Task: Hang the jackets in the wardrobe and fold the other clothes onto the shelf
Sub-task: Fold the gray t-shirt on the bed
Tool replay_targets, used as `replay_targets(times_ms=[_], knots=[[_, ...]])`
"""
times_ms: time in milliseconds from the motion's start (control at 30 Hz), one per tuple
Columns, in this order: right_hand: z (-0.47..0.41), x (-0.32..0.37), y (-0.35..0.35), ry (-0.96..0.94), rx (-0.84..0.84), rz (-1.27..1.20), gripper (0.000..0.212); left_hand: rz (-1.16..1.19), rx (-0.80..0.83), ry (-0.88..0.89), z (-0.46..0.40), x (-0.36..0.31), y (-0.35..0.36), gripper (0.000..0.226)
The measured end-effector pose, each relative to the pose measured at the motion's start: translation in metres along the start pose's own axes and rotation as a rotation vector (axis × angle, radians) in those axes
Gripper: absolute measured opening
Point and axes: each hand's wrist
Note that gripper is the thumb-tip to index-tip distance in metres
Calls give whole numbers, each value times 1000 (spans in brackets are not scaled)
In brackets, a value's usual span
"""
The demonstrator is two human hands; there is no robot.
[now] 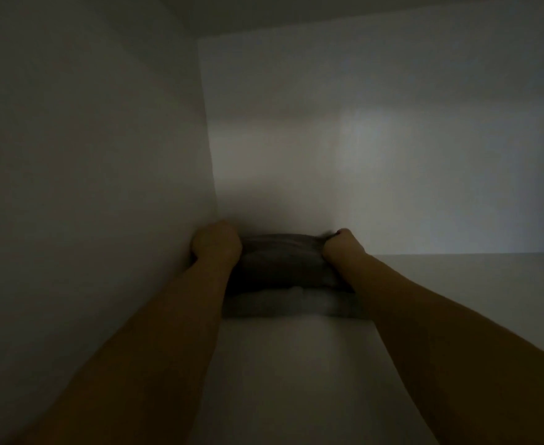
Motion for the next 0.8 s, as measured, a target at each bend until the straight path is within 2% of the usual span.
replay_targets(times_ms=[133,200,267,500,567,667,700,800], knots=[[-4,-6,3,-72,50,323,42,-45,58,-9,1,1,26,34],[-7,-15,2,9,45,497,54,-58,35,17,-2,3,31,34],[-11,-27,1,60,77,569,61,-59,33,24,-2,1,34,34],[-22,-38,-1,7,90,556,56,12,57,6,-5,4,36,33],[-14,-37,-6,-26,75,446,51,60,124,-13,-4,2,29,36],[3,-44,-29,-56,54,139,53,93,264,-1,2,-11,13,46],[12,-49,-41,-71,27,92,56,58,250,23,5,-16,8,48],[43,-73,-88,-159,-115,152,60,51,40,103,31,-38,-9,51]])
Point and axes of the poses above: each hand's wrist, its own z-axis away from the middle knuckle, its own y-axis out of the palm, x = y × z, and after that the axes turned 12 degrees about z, right-handed
